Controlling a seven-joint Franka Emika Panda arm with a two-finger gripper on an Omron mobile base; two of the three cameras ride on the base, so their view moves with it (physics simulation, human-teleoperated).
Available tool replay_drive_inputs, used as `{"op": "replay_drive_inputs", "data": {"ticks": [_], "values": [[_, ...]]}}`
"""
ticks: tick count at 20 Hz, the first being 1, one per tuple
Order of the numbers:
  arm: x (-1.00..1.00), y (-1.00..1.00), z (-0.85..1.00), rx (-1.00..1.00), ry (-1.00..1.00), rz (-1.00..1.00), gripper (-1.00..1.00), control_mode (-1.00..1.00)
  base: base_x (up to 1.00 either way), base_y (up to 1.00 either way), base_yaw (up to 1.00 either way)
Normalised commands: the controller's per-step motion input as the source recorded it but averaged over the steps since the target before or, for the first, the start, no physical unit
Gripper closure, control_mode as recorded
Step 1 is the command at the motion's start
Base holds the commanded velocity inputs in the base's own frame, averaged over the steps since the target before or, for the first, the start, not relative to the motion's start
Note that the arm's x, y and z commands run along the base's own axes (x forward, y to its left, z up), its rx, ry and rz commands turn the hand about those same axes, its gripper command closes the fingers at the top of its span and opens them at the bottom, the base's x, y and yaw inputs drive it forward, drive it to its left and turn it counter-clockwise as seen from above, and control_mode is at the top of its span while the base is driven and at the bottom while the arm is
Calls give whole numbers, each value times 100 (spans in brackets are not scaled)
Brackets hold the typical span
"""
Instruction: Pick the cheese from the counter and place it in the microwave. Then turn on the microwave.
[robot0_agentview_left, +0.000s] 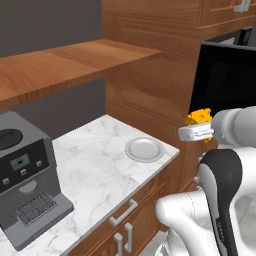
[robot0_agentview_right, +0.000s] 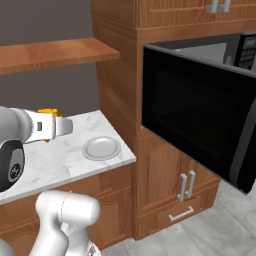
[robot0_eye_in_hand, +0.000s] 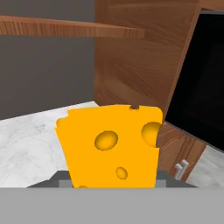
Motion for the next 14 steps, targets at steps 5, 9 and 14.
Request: {"op": "replay_drive_inputs", "data": {"ticks": [5,9,14], "values": [[0,0,0,0,0,0,100,100,-49,-28,-9],[0,0,0,0,0,0,100,100,-52,-39,-10],[0,0,0,0,0,0,100,100,-30,-51,-16]]}}
